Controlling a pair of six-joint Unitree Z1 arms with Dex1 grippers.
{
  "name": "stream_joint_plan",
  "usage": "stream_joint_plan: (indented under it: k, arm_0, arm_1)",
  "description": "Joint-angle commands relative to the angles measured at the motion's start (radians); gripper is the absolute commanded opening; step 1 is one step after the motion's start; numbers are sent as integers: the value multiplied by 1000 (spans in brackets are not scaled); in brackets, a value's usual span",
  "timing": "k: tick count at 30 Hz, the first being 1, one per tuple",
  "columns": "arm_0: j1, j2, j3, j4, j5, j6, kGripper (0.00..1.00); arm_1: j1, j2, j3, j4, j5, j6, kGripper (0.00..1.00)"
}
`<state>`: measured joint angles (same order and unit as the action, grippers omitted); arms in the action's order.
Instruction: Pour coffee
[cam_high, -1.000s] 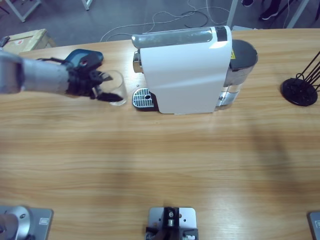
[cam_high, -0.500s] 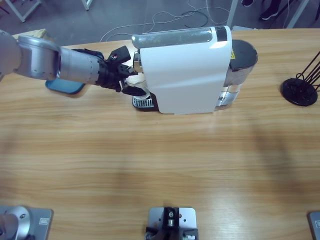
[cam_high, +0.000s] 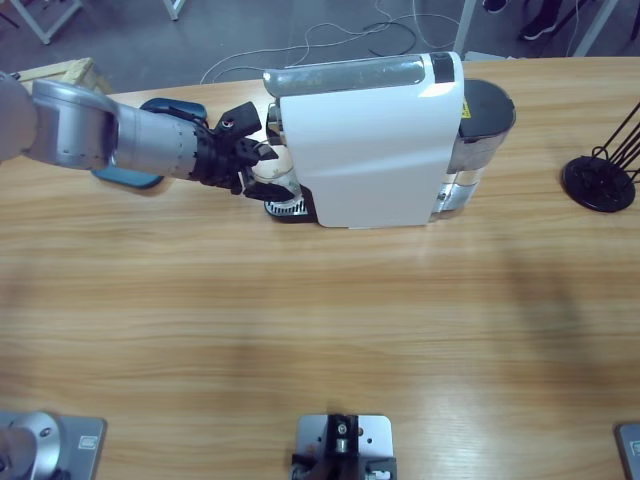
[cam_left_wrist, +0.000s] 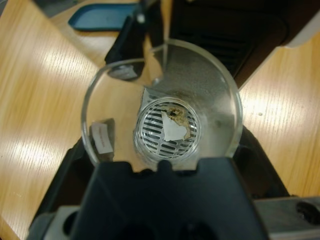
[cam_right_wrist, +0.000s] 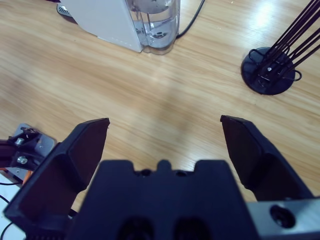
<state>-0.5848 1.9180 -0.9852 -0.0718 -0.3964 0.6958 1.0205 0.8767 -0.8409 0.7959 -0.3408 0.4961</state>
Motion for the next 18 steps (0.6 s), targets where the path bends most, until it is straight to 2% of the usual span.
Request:
stream_joint_plan:
  k: [1, 11, 18]
  arm_0:
    - [-27, 39, 53, -2, -5, -16, 987]
    - [17, -110, 131, 0, 12, -25, 988]
    - [68, -340, 235, 18, 24, -117, 987]
  arm_1:
    - [12, -8, 36, -12, -7, 15, 1000]
    - [12, 4, 65, -64, -6, 15, 1000]
    - [12, 55, -10, -81, -25, -36, 1000]
